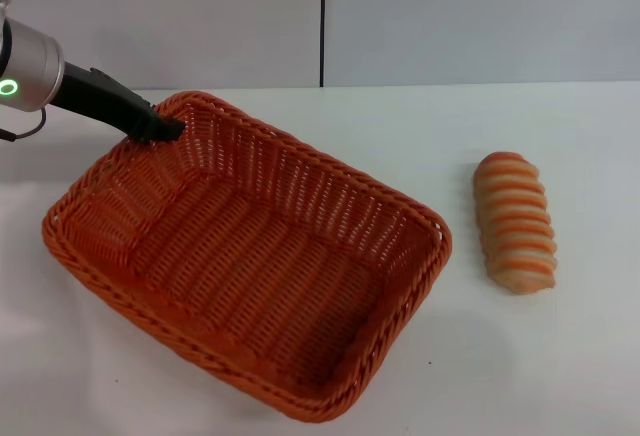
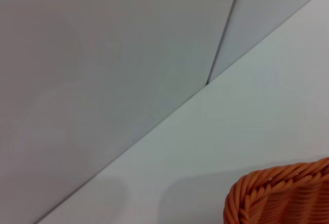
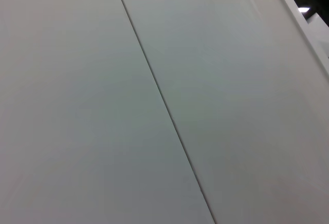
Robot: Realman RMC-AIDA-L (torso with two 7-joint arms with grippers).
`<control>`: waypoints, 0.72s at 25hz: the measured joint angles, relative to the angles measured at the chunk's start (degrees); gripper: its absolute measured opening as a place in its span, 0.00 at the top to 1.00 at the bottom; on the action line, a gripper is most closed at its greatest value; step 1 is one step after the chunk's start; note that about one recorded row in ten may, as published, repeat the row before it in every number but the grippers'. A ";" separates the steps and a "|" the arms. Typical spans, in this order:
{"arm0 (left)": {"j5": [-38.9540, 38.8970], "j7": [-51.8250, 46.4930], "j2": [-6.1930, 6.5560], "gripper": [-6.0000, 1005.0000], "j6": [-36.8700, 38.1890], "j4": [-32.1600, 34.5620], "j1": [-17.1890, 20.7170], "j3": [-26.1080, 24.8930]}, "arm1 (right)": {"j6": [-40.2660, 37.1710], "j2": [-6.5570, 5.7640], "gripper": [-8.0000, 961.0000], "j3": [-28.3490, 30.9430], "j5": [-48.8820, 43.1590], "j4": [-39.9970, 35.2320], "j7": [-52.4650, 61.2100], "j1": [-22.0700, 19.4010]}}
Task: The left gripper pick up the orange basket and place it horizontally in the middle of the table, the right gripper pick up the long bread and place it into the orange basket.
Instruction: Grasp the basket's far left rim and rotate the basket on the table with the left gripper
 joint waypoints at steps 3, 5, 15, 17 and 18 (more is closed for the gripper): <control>0.07 -0.35 0.07 0.77 0.78 0.03 -0.20 -0.17 | 0.00 0.02 0.40 -0.04 0.00 0.02 0.00 0.01; -0.04 -1.81 0.09 0.78 0.90 0.15 -0.11 -0.49 | 0.00 -0.01 0.40 -0.10 0.00 0.03 0.00 0.03; -2.40 -7.21 0.16 0.80 4.63 1.21 -0.81 -2.75 | -0.08 0.14 0.39 0.13 -0.01 0.05 0.00 0.36; -3.75 -10.82 0.29 0.80 5.65 1.93 -1.04 -3.54 | -0.08 0.13 0.39 0.13 -0.01 0.05 0.00 0.43; -3.83 -13.06 0.33 0.81 6.38 2.73 -1.07 -3.86 | -0.08 0.13 0.39 0.13 -0.01 0.05 0.00 0.43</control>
